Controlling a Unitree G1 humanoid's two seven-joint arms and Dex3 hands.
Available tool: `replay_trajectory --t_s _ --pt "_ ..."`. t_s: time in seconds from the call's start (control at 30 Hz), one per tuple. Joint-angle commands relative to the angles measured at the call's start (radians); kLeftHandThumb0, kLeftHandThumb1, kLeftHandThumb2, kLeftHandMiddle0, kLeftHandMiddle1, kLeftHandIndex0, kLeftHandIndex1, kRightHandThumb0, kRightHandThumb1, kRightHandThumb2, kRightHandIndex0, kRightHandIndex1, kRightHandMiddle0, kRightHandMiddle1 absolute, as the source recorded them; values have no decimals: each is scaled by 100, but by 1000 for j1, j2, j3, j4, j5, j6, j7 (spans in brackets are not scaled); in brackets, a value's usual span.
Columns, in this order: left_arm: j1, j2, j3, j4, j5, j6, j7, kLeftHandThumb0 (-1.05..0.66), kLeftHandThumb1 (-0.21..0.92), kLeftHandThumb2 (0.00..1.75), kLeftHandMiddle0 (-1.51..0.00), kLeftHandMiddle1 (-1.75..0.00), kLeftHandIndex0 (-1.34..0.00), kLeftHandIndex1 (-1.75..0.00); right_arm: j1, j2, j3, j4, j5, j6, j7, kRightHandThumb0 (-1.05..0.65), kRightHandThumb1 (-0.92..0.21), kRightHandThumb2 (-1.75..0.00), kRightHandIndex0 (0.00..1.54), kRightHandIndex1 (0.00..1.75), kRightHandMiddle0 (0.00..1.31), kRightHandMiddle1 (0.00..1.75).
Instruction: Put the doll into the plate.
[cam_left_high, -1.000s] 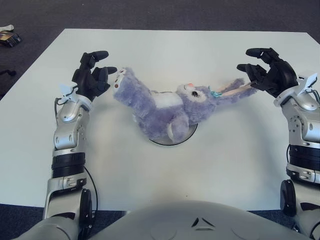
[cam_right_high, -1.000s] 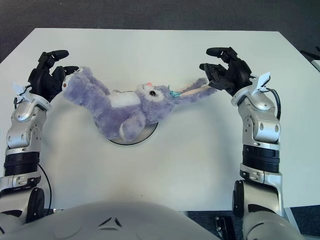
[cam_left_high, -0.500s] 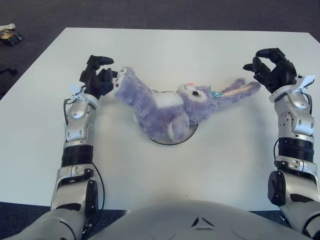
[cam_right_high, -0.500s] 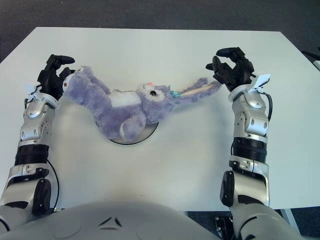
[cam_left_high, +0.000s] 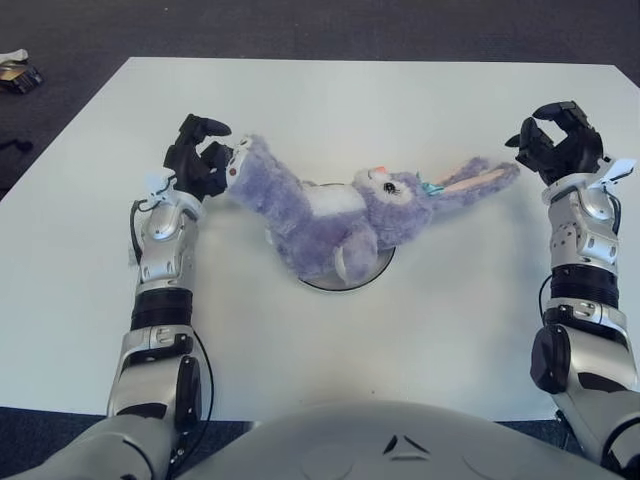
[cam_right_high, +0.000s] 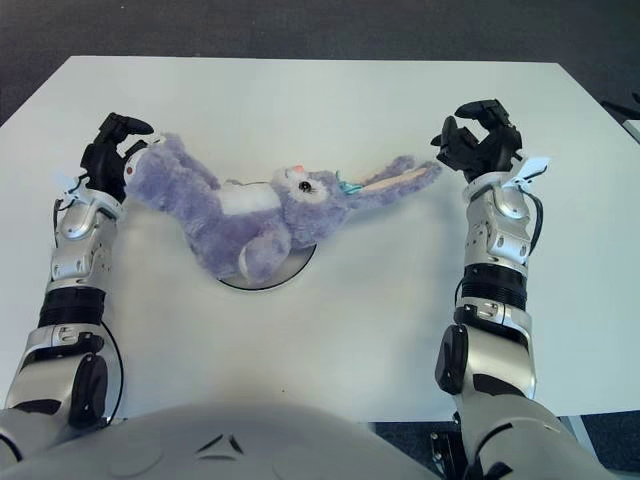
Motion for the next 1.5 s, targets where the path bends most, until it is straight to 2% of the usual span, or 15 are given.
replay_trajectory --t_s 0.0,0.43,0.6,0.8,0.97,1.23,1.47 --pt "-21 -1 0 20 22 -20 28 -1 36 123 -66 -160 -34 -175 -30 -7 -15 45 3 -36 -12 -1 -30 -127 67 159 46 169" --pt "-19 -9 -5 42 49 -31 63 -1 36 125 -65 -165 -32 -175 -47 -18 -17 121 -9 -60 -43 -1 -28 -131 65 162 47 173" --pt "-17 -19 -6 57 53 -41 76 -1 36 126 -66 -165 -32 -175 -62 -25 -19 232 -13 -99 -31 -1 -27 -133 65 160 49 174" --pt "-8 -36 -10 63 58 -52 88 -1 35 127 -67 -165 -33 -175 -93 -42 -4 377 -31 -144 -17 -1 -21 -143 66 168 53 175" --pt "6 -52 -11 54 56 -59 93 -1 33 130 -68 -166 -34 -175 -100 -46 17 426 -59 -157 -36 -1 -16 -149 68 172 55 175" --pt "35 -72 -13 26 50 -63 87 -1 32 131 -69 -166 -35 -175 -49 5 66 350 -101 -151 -81 -1 -10 -154 78 164 58 175" --pt "62 -91 -17 1 54 -57 97 -1 32 132 -67 -168 -35 -175 1 50 145 186 -171 -50 -148 -1 -4 -160 84 164 60 175"
